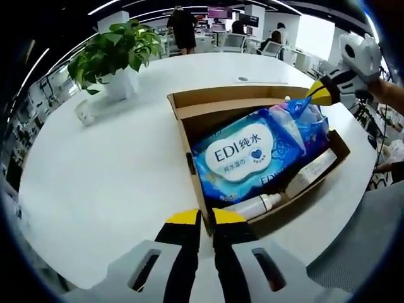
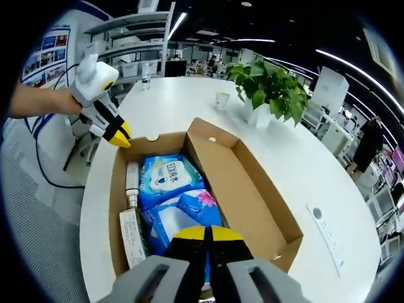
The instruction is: Operate the shoe box by opening the lid, removing the specified soft item, and placing it in the target area until the item is outside and the box remains undamaged.
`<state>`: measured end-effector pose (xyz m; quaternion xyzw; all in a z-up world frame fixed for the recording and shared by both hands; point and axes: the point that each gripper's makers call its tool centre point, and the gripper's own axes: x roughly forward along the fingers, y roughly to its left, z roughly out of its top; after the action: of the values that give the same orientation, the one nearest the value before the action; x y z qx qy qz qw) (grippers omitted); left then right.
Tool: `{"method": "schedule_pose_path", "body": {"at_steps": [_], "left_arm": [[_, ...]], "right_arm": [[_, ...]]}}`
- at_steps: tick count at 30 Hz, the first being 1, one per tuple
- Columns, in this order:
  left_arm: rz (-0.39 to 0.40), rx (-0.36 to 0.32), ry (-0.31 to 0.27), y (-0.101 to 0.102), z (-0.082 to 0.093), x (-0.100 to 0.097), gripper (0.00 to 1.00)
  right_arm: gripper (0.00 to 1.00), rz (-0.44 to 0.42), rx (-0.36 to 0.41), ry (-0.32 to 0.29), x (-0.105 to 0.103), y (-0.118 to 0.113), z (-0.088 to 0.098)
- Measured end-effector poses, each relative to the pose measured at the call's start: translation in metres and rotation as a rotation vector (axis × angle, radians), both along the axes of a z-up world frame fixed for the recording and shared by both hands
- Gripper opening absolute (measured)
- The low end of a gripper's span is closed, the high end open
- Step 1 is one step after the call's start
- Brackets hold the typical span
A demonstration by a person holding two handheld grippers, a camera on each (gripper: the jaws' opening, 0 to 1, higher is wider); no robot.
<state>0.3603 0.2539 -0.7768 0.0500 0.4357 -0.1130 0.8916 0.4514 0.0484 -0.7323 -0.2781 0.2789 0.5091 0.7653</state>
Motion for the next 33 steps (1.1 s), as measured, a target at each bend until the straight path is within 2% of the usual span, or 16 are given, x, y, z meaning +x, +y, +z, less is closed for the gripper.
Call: {"method": "schedule_pose_path", "body": {"at_steps": [33], "left_arm": [[-0.004, -0.016, -0.019, -0.006, 0.009, -0.006, 0.05]], "right_arm": [[0.0, 0.07, 0.007, -0.053, -0.009, -0.001, 0.03]]}}
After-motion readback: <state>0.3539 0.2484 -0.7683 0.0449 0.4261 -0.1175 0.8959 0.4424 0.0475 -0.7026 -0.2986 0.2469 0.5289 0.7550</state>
